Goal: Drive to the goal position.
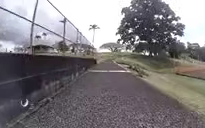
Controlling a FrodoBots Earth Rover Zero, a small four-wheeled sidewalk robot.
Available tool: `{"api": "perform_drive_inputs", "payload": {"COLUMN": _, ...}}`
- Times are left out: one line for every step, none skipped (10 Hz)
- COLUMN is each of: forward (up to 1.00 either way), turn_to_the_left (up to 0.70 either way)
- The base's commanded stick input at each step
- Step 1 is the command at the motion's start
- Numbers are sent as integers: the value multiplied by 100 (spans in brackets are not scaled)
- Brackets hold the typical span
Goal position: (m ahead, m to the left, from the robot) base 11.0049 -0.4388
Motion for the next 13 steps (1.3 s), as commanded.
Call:
{"api": "perform_drive_inputs", "payload": {"forward": 70, "turn_to_the_left": 1}}
{"api": "perform_drive_inputs", "payload": {"forward": 70, "turn_to_the_left": 1}}
{"api": "perform_drive_inputs", "payload": {"forward": 70, "turn_to_the_left": 0}}
{"api": "perform_drive_inputs", "payload": {"forward": 70, "turn_to_the_left": -19}}
{"api": "perform_drive_inputs", "payload": {"forward": 70, "turn_to_the_left": -29}}
{"api": "perform_drive_inputs", "payload": {"forward": 70, "turn_to_the_left": -25}}
{"api": "perform_drive_inputs", "payload": {"forward": 70, "turn_to_the_left": -11}}
{"api": "perform_drive_inputs", "payload": {"forward": 70, "turn_to_the_left": 0}}
{"api": "perform_drive_inputs", "payload": {"forward": 70, "turn_to_the_left": 1}}
{"api": "perform_drive_inputs", "payload": {"forward": 70, "turn_to_the_left": 1}}
{"api": "perform_drive_inputs", "payload": {"forward": 70, "turn_to_the_left": 1}}
{"api": "perform_drive_inputs", "payload": {"forward": 70, "turn_to_the_left": 1}}
{"api": "perform_drive_inputs", "payload": {"forward": 70, "turn_to_the_left": 1}}
